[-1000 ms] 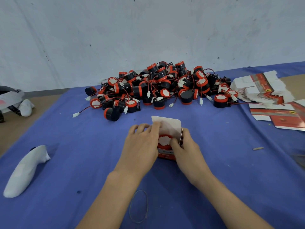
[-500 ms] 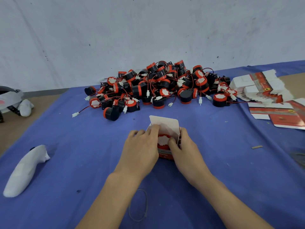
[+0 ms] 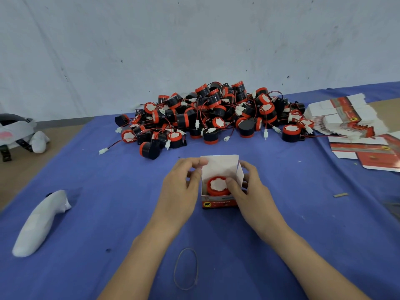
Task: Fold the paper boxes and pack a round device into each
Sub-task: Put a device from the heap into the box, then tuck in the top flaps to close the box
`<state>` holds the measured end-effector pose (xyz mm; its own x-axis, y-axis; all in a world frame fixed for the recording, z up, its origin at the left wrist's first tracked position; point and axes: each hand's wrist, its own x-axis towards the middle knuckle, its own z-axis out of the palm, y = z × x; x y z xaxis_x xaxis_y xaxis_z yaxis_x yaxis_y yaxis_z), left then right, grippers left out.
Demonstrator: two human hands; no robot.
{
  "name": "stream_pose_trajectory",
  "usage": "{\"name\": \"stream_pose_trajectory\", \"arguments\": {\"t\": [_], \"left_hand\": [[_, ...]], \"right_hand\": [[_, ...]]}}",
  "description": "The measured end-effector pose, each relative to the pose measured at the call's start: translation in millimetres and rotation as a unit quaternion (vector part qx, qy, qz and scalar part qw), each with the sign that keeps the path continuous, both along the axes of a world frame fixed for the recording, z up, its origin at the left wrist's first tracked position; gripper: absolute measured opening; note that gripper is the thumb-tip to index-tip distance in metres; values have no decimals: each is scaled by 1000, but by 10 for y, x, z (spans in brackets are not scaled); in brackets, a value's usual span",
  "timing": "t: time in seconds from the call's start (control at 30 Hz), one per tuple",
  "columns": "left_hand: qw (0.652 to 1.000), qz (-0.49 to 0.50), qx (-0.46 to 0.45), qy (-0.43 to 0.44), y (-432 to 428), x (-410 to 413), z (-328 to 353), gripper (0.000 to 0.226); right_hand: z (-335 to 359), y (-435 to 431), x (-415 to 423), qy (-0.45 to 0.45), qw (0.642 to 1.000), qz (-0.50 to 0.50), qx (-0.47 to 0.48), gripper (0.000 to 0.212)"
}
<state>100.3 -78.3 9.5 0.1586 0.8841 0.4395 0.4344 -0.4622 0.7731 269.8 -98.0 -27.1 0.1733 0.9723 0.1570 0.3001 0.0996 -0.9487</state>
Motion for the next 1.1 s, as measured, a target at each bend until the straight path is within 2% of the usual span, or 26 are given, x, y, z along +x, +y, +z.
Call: {"name": "stream_pose_trajectory", "arguments": {"t": [0.1,0.3,0.53,0.63,0.77,0.83,0.9,1.0,1.1], "left_hand": [[1000,-4,-8,4,69,-13,-16,28],[994,-74,-59,54,138,-24,-121,30],[998,10,-66,-6,165,8,-186,24],[994,11,-91,-66,156,-16,-183,25],[996,-21,-87,-31,162,-106,-127,38],[995,-22,-90,-28,161,-133,-125,42],[995,-29,-88,-22,146,-134,-140,33],[992,-67,-108,-19,127,-129,-178,14],[988,-90,-121,-19,146,-139,-171,19]], "right_hand": [[-12,18,8,3,1000,-9,3,26],[-24,-1,25,-6,999,33,23,12],[66,-73,-4,-70,995,60,26,31],[30,-33,32,-50,997,63,17,23],[-1,15,54,11,999,49,-6,8],[9,48,54,48,998,46,-11,16],[31,66,63,62,996,56,-17,34],[86,74,60,76,993,82,-25,34],[65,72,46,58,995,80,-8,32]]}}
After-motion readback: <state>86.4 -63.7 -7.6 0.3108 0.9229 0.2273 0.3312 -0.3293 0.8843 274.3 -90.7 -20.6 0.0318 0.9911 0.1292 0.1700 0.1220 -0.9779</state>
